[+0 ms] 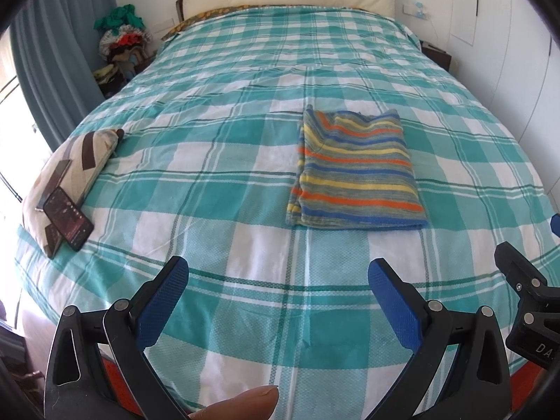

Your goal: Fold small clothes

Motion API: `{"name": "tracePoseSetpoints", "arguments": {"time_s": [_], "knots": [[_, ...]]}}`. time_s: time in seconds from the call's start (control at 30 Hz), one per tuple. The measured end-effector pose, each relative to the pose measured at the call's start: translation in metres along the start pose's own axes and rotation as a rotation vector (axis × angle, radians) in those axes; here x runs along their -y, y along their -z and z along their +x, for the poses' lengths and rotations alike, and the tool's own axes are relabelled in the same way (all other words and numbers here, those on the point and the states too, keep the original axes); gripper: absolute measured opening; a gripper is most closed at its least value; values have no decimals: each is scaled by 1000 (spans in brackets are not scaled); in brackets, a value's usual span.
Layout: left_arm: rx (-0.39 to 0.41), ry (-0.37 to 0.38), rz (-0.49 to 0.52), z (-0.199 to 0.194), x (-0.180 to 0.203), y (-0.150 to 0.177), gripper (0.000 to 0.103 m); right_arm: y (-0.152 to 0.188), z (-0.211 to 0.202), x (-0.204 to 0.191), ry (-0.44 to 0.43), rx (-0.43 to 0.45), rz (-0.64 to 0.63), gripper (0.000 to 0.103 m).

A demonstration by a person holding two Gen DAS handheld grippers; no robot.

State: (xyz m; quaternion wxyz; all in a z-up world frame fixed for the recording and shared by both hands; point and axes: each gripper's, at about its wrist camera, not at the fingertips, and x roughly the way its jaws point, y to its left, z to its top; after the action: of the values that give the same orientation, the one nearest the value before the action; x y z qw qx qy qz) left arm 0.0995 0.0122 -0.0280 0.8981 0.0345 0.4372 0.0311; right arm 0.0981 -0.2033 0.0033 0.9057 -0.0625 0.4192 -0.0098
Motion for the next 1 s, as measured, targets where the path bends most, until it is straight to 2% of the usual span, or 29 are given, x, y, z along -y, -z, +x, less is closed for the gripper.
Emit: {"name": "tracePoseSetpoints", "arguments": {"time_s": [0.27,0.43,0.5,0.53,0.6,0.7,0.87,1.0], "knots": [[33,-26,-21,-5,-6,-4,103,-1,-2,3,5,1,2,103],[134,-27,-21,-16,-15,-7,103,-5,-10,7,-35,30,13,103],[150,-60,2,-18,-15,-9,103,-6,-13,4,-26,47,-6,103],[150,-73,4,-19,-15,-10,103,-6,-13,2,-12,47,-24,103],[129,-33,-13,-21,-16,-13,103,-6,-14,-2,-2,50,-48,103],[92,19,-46,-23,-19,-15,103,-6,-14,-1,-51,39,-34,103],[45,31,-48,-21,-18,-11,103,-5,-13,0,-41,13,-29,103],[17,31,-38,-18,-13,-8,103,-5,-13,2,-75,-3,-8,103]]}}
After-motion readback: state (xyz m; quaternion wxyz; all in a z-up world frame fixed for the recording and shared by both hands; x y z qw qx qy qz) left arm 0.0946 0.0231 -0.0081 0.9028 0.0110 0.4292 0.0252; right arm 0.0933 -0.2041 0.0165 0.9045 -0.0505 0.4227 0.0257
